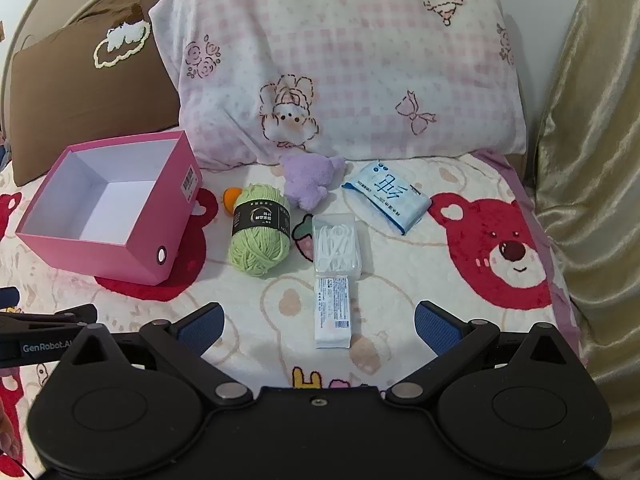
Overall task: Organize objects
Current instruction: 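Move the left tool toward the green yarn ball beside the pink box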
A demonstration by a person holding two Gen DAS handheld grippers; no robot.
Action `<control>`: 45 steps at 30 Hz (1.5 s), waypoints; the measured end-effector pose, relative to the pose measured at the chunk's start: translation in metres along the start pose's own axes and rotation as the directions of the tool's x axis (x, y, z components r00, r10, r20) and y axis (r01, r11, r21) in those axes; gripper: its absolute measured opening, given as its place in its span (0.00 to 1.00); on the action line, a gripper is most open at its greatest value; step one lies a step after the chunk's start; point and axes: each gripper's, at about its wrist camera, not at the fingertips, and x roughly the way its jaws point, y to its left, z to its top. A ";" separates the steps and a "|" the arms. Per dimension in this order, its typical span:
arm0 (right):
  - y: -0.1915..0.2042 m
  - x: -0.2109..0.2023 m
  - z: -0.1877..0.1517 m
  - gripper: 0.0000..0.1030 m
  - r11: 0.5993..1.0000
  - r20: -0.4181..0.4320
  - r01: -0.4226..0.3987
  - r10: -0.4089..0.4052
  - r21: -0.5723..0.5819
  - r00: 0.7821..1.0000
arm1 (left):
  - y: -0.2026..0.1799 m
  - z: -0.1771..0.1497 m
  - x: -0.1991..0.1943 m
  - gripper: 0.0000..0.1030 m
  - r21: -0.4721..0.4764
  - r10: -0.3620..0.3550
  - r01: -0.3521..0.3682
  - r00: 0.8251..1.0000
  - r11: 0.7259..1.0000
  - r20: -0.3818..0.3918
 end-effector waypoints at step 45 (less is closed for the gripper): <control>0.004 -0.013 0.009 1.00 0.995 -0.042 -0.099 0.098 -0.027 0.994 | 0.024 0.007 -0.003 0.97 -0.068 -0.153 0.152 0.988 0.986 -0.009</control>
